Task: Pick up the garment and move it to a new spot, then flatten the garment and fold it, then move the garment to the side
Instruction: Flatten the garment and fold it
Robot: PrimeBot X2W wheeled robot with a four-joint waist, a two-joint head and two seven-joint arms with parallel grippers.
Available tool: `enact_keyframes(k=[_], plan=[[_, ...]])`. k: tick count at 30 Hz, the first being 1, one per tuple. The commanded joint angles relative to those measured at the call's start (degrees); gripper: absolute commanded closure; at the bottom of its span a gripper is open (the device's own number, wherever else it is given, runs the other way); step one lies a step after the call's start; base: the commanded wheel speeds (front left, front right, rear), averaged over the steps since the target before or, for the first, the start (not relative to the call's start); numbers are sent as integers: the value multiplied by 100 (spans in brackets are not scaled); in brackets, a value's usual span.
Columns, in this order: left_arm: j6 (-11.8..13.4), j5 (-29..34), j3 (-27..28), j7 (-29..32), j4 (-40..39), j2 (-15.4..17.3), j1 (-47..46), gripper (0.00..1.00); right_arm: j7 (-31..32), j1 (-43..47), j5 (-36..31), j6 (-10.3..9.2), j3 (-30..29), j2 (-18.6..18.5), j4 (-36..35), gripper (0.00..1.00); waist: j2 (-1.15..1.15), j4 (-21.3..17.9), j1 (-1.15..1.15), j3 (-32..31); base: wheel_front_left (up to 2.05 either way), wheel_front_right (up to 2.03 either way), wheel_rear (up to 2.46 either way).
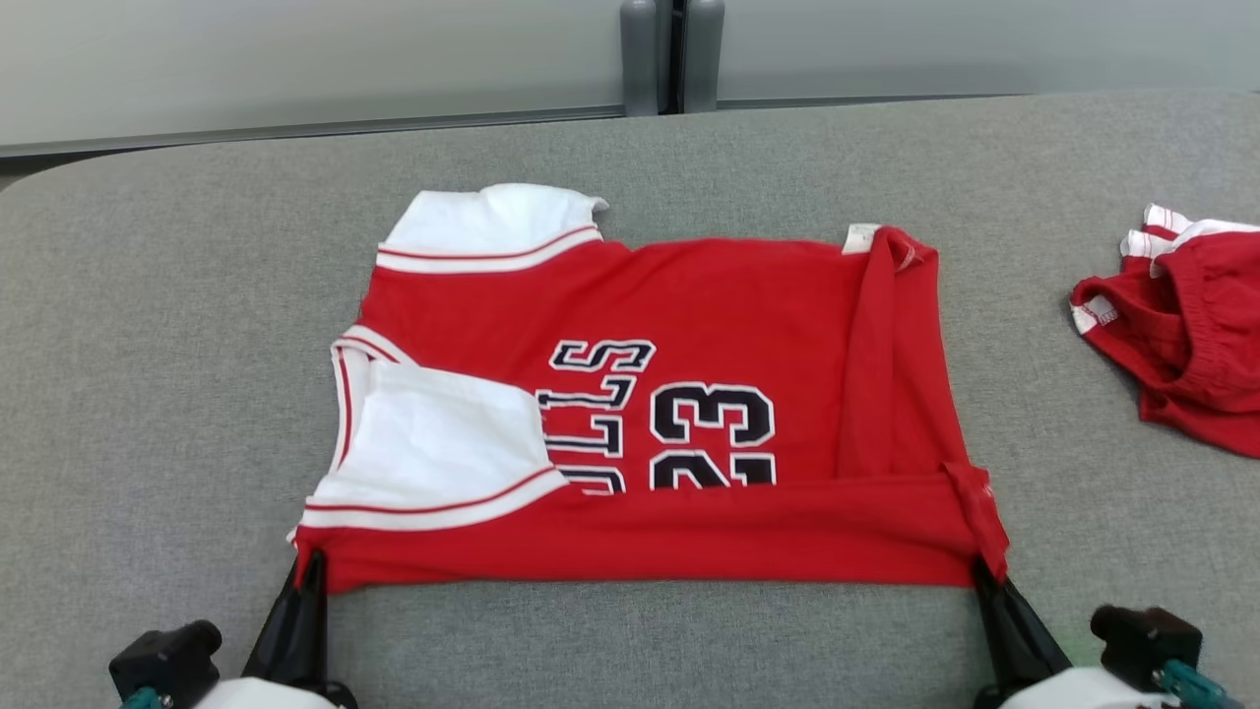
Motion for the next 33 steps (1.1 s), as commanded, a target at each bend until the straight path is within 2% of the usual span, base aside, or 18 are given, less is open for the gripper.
enact_keyframes(k=[1, 9, 15, 16, 17, 18, 23, 29, 33], plan=[[74, -37, 43, 46, -123, 54, 143, 100, 41, 146, 14, -5, -83, -57, -64, 100, 0, 13, 0, -36, 0, 0, 0], [386, -227, 104, 538, -936, 91, 1009, 100, 397, 831, -57, -10, -457, -25, -420, 100, 0, 24, 0, -246, 0, 0, 0], [528, -320, 7, 935, -1150, 71, 1395, 100, 565, 1003, -99, -10, -525, 60, -506, 100, 0, 1, 0, -333, 0, 0, 0], [562, -270, -15, 963, -1157, 85, 1384, 100, 595, 986, -86, -9, -515, 80, -516, 66, 0, -4, 0, -341, 0, 0, 0], [583, -239, -39, 985, -1130, 85, 1357, 68, 573, 952, -73, -9, -507, 99, -545, 18, 0, -7, 0, -348, 0, 0, 0], [624, -176, -51, 935, -1119, 87, 1300, 0, 555, 913, -87, -9, -499, 106, -596, 0, 0, -11, 0, -356, 0, 0, 0], [747, 105, -30, 564, -1237, 101, 1046, 0, 445, 804, -215, -7, -477, 94, -964, 0, 0, -48, 0, -371, 0, 0, 0], [880, 572, -3, 7, -1532, 225, 669, 0, 314, 593, -589, -6, -594, 19, -1811, 0, 0, -154, 0, -456, 0, 0, 0], [945, 825, -25, -137, -1752, 334, 412, 0, 422, 420, -827, -6, -673, -5, -2301, 0, 0, -187, 0, -507, 0, 0, 0]])
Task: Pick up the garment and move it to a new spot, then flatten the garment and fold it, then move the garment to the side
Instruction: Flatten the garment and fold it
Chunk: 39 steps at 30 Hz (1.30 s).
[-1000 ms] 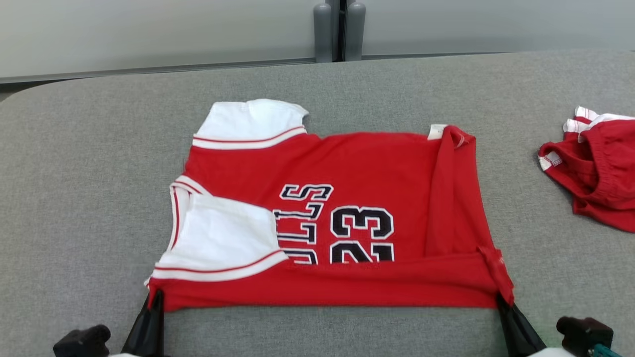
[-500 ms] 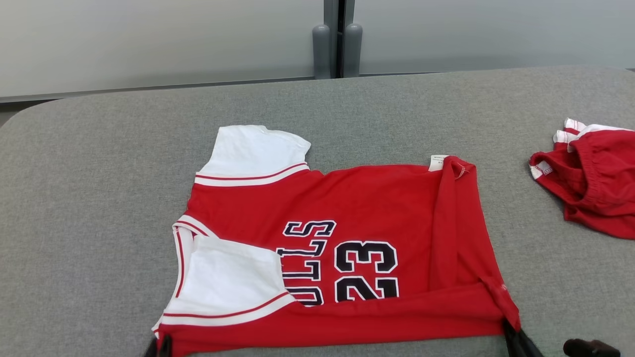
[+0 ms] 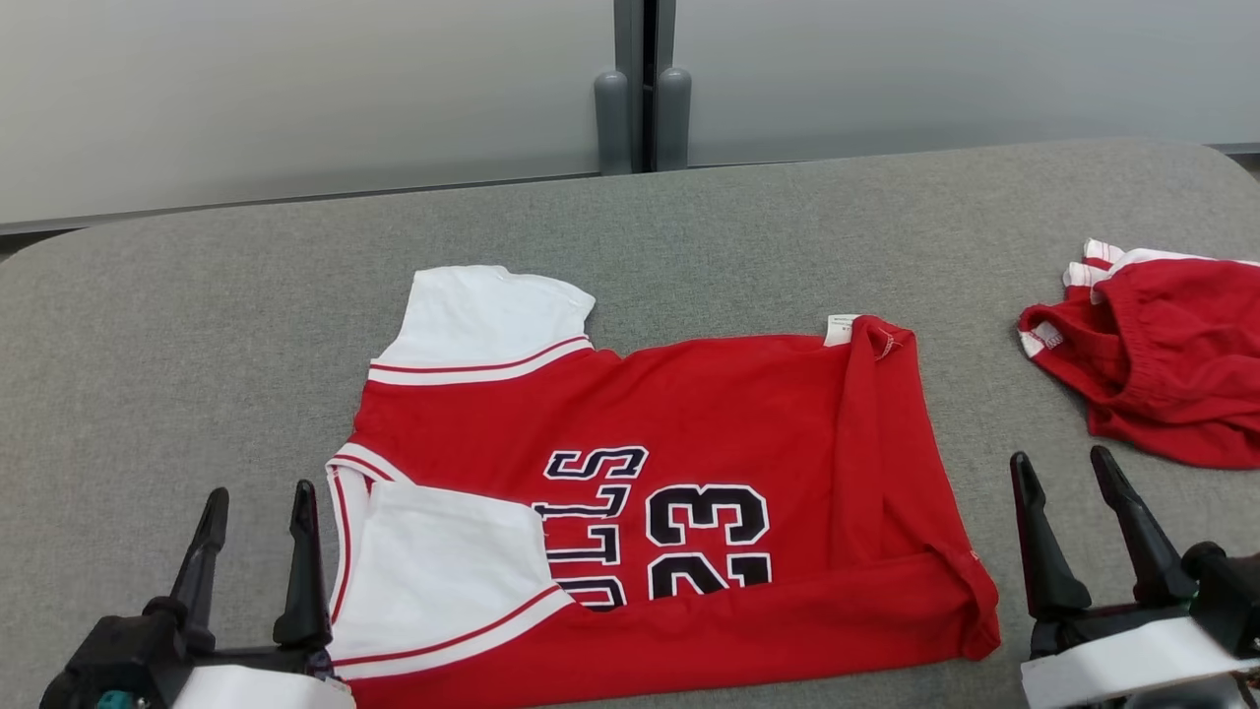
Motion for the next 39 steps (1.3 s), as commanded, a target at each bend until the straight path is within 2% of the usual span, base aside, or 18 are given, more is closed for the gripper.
enact_keyframes(k=[1, 10, 15, 19, 23, 28, 29, 33, 39], plan=[[37, 79, -16, -28, -84, 54, -131, 0, 64, -83, -60, -8, -25, -33, -109, 0, 0, -5, 0, -6, 0, 0, 0], [61, 153, -143, 172, -143, 82, -492, 0, 234, -196, -109, -8, -81, 75, -345, 0, 0, 33, 0, 171, 0, 0, 0], [-167, 106, -384, 372, 104, 42, -1125, 0, 241, -320, -55, -8, -27, 140, -324, 0, 0, 10, 0, 509, 0, 0, 0], [-488, 82, -617, 644, 492, 49, -1999, 0, 218, -502, -56, -8, 51, 155, -341, 0, 0, -69, 0, 913, 0, 0, 0], [-808, 97, -837, 924, 1131, 16, -3072, 0, 148, -753, -49, -8, 132, 163, -301, 0, 0, -185, 0, 1323, 0, 0, 0], [-1127, 140, -1002, 1158, 2333, -33, -4360, 0, 46, -1047, -12, -8, 275, 175, -212, 0, 0, -384, 0, 1743, 0, 0, 0], [-1127, 140, -1002, 1158, 2333, -33, -4360, 0, 46, -1047, -12, -8, 275, 175, -212, 0, 0, -384, 0, 1743, 0, 0, 0], [-1194, 203, -1026, 1222, 3423, 8, -5198, 0, -47, -1243, 29, -7, 392, 182, -108, 0, 0, -547, 0, 1991, 0, 0, 0], [-1026, 258, -1017, 1574, 5019, 32, -5965, 0, -140, -1412, 66, -7, 425, 193, 84, 0, 0, -653, 0, 2134, 0, 0, 0]])
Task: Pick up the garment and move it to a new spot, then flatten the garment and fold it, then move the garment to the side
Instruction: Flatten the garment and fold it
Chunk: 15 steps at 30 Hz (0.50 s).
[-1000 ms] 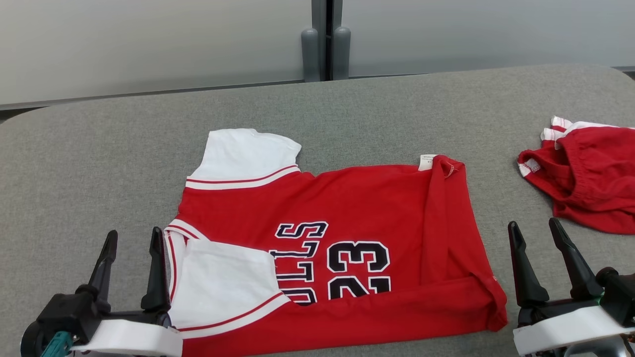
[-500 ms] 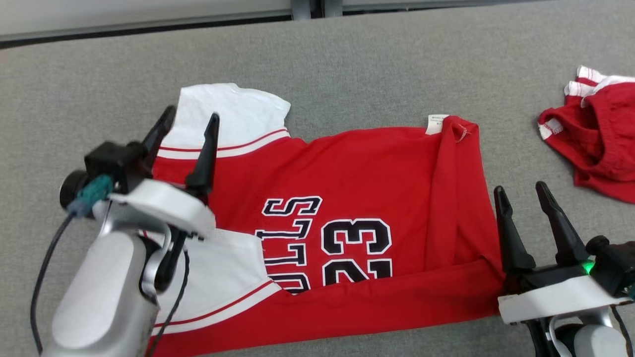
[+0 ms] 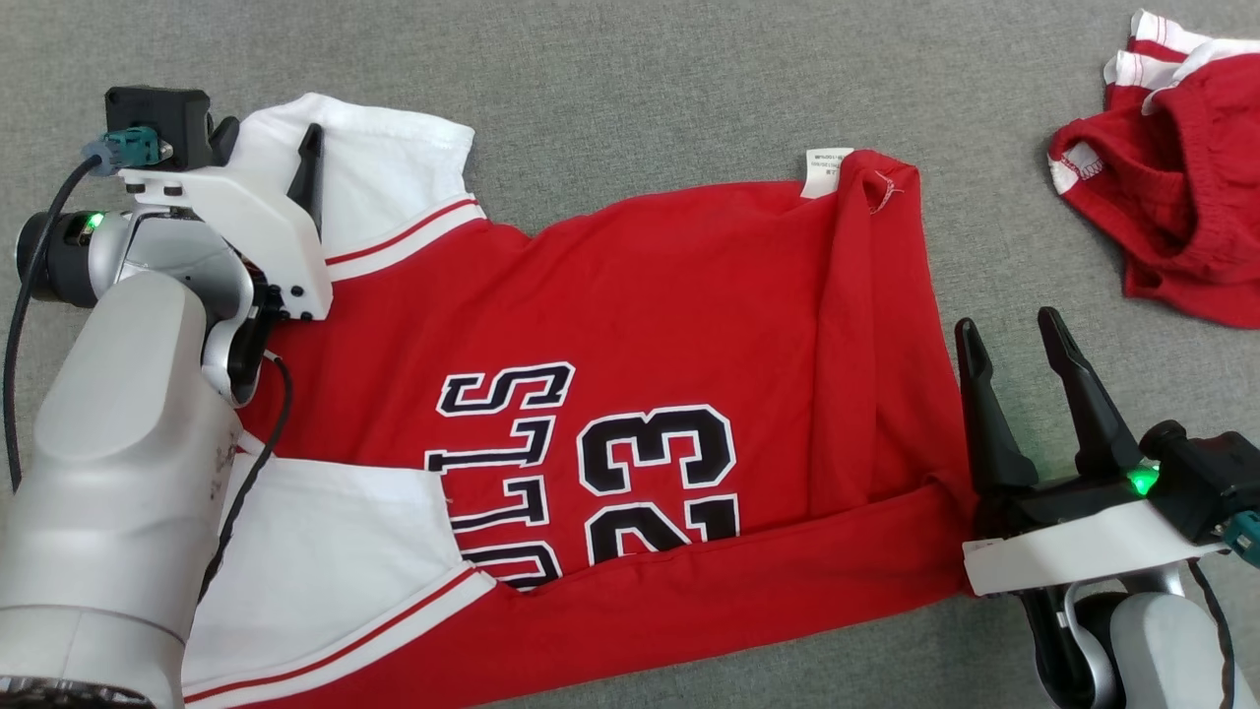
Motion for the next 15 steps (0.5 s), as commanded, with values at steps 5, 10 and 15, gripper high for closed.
enact_keyframes(k=[5, 10, 15], plan=[[-109, -53, -79, 114, 640, -117, -283, 100, -7, -145, 63, -6, -104, -69, 102, 0, 0, 32, 0, 6, 0, 0, 0], [-194, -46, -141, -241, 938, -185, -474, 100, 63, -419, 167, -6, -182, -192, 244, 0, 0, 93, 0, -45, 0, 0, 0], [-299, -122, -213, -569, 1197, -412, -625, 100, 240, -1191, 324, -5, -283, -523, 619, 0, 0, 311, 0, -32, 0, 0, 0]])
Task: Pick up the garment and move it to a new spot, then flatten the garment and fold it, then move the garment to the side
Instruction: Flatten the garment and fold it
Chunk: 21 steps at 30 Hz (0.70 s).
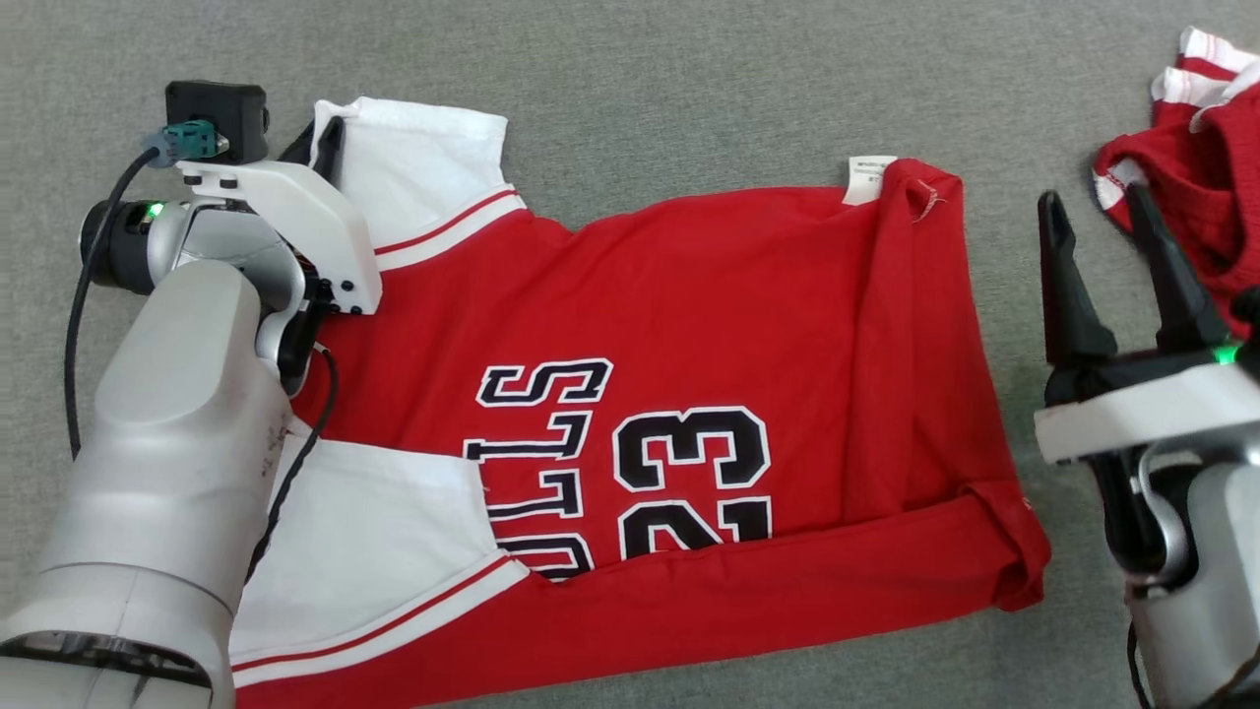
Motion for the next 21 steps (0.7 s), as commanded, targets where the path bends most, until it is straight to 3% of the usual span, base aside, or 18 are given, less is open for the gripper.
enact_keyframes(k=[1, 9, 16, 17, 18, 20, 21], plan=[[-26, -47, -23, -58, 54, -22, -112, 100, 52, -221, 40, -2, 32, -47, 62, 0, 0, 94, 0, 45, 0, 0, 0], [-131, -98, -170, -471, 256, -284, -271, 100, 730, -1451, 248, -2, 721, -350, 1184, 0, 0, 382, 0, 190, 0, 0, 0], [-199, -209, -240, -724, 459, -385, -303, 100, 1470, -1641, 455, -3, 1133, -714, 1780, 0, 0, 501, 0, 188, 0, 0, 0], [-208, -219, -247, -756, 485, -390, -309, 100, 1560, -1595, 478, -3, 1126, -762, 1793, 45, 0, 510, 0, 184, 0, 0, 0], [-208, -219, -247, -756, 485, -390, -309, 100, 1560, -1595, 478, -3, 1126, -762, 1793, 45, 0, 510, 0, 184, 0, 0, 0], [-209, -261, -243, -835, 535, -397, -322, 100, 1750, -1489, 536, -3, 1074, -861, 1789, 57, 0, 529, 0, 177, 0, 0, 0], [-212, -281, -243, -883, 551, -402, -324, 100, 1786, -1447, 564, -3, 1037, -891, 1743, 68, 0, 537, 0, 173, 0, 0, 0]])
